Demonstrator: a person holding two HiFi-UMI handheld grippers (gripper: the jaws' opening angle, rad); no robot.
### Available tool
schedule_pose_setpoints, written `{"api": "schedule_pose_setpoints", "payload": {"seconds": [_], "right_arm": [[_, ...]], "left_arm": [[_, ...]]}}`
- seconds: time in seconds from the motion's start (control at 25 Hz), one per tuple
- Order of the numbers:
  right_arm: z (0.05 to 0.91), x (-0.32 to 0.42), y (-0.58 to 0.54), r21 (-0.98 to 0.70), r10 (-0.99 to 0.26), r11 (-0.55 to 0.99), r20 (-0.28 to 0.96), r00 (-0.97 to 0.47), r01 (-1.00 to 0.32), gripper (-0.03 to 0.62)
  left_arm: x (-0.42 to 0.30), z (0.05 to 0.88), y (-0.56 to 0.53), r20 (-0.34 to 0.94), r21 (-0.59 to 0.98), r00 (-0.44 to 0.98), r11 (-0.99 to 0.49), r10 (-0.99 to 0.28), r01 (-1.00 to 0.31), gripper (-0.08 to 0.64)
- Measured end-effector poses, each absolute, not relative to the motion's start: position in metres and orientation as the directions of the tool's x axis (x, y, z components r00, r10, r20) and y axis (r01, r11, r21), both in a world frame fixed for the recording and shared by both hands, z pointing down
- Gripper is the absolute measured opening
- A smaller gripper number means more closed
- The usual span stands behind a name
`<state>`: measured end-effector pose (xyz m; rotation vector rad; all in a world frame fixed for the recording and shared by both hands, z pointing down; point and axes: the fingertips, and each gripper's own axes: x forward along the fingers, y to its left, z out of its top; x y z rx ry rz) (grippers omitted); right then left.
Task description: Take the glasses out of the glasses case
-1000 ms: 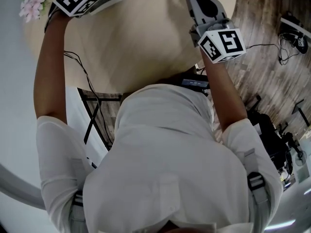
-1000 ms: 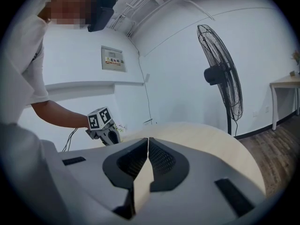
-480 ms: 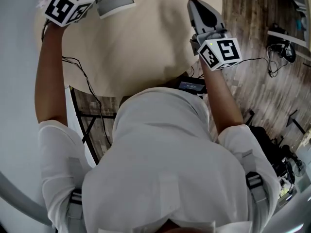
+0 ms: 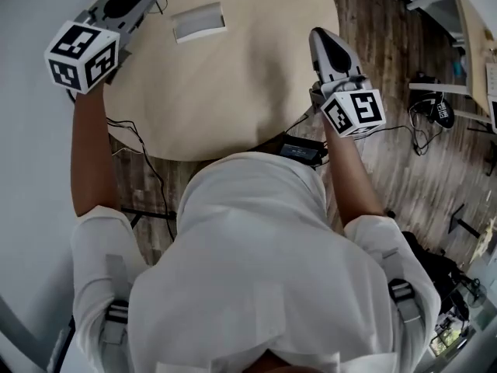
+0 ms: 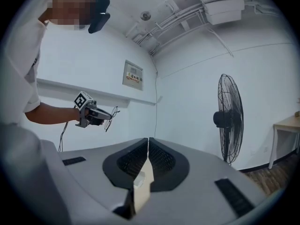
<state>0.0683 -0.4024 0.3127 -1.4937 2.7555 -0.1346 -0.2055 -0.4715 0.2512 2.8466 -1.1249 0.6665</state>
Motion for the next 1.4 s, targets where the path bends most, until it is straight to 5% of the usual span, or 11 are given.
{"api": "schedule_pose_setpoints", "payload": {"seconds": [0.52,0.96,1.4], "right_arm": [[0.294,0.065,-0.340,-0.090,-0.797,0.602,0.001,-0.604,-0.794,0.026],[0.307,0.107,-0.204,-0.110,-0.750,0.659,-0.018,-0.661,-0.744,0.026],[0.322,0.153,-0.101,-0.208,-0.750,0.646,0.011,-0.662,-0.735,0.025]], "left_arm": [[-0.253,0.196,-0.339,-0.059,-0.009,0.451,-0.451,-0.891,-0.892,0.026],[-0.202,0.261,-0.171,-0.078,0.081,0.324,-0.330,-0.943,-0.941,0.026],[-0.128,0.289,-0.052,-0.042,0.199,0.392,-0.392,-0.919,-0.898,0.026]]}}
